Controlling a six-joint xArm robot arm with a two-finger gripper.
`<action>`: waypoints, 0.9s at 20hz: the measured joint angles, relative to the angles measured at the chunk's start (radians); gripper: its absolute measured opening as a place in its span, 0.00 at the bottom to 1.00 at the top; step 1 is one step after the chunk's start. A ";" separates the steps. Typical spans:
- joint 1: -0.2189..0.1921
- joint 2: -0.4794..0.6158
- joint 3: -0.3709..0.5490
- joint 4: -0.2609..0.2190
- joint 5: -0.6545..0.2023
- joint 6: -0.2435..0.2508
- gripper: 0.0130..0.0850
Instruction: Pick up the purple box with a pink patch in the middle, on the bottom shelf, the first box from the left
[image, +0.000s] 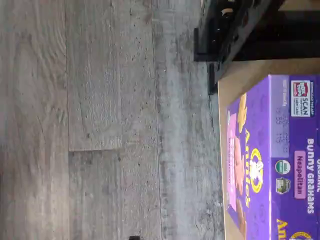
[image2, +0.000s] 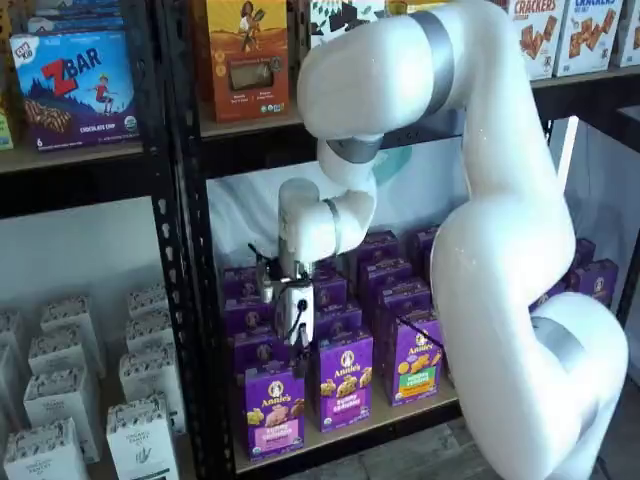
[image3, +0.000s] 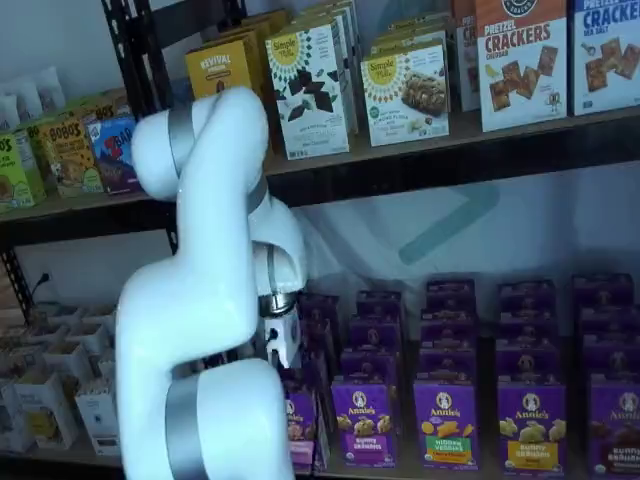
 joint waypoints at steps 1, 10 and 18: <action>0.000 0.000 0.000 0.010 0.003 -0.010 1.00; -0.003 -0.002 0.028 0.056 -0.039 -0.056 1.00; 0.010 0.021 0.032 0.101 -0.122 -0.088 1.00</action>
